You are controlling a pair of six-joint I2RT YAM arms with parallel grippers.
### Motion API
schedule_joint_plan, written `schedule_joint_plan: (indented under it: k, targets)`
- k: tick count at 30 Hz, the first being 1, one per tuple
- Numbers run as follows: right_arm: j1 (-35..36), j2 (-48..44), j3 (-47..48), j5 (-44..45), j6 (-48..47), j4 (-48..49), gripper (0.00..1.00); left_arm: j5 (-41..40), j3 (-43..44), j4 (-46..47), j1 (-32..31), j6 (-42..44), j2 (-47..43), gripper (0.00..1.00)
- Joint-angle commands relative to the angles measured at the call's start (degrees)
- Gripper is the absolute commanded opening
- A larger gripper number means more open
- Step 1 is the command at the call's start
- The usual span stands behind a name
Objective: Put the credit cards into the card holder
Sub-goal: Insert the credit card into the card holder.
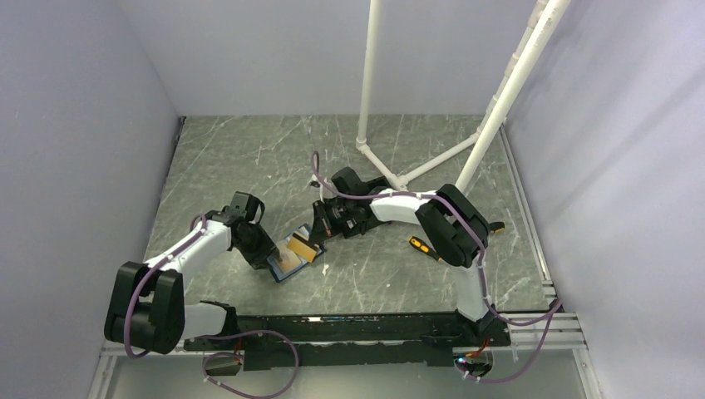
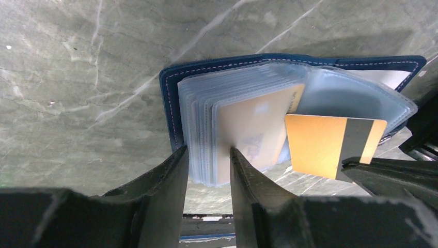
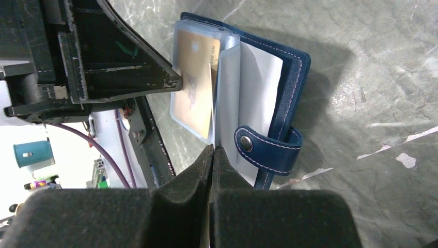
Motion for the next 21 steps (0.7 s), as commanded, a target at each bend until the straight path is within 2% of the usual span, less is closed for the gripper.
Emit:
schedule_joint_plan:
  k: [1,12,21]
  targets:
    - [0.8,1.6,2.5,-0.1,-1.9,-0.8,0.00,-4.8,-2.8,-1.3,0.1,0.7,1.1,0.38]
    - [1.5,4.3,3.6,0.6,-0.2,1.5,0.00,-4.3,-3.4,-0.8,0.1,0.7,0.6,0.38]
    - [1.7,4.8,0.7,2.3,4.2,10.3,0.00,-3.7,-3.5,-0.3,0.1,0.7,0.9,0.37]
